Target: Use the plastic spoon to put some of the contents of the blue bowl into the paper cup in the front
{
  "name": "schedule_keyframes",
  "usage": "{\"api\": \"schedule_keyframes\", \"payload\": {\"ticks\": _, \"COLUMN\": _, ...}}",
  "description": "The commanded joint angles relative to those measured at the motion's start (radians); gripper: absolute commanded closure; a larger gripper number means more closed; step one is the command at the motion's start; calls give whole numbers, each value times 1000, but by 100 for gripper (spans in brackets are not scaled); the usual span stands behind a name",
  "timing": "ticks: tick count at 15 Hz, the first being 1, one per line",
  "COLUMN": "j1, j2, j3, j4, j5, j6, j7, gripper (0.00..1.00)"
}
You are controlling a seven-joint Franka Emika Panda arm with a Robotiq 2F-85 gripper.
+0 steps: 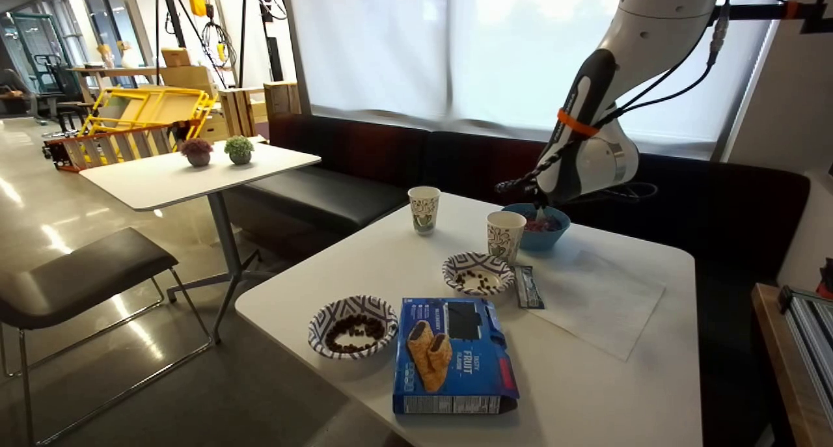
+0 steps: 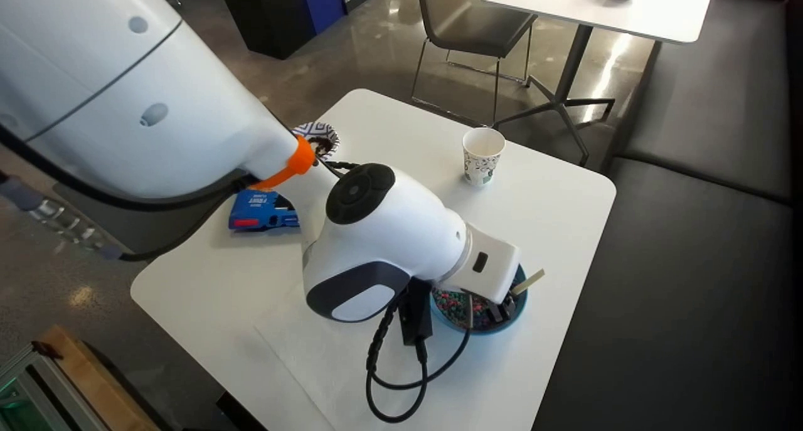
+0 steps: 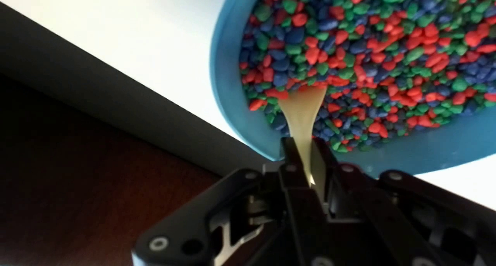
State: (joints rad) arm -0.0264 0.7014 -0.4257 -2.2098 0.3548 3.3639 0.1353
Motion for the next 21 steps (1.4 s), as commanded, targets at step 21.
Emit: {"api": "schedule_keyframes", "payload": {"ticks": 21, "j1": 97, "j2": 13, "j3": -138, "j4": 209, "j5": -139, "j6": -489, "j7": 348, "gripper": 97}}
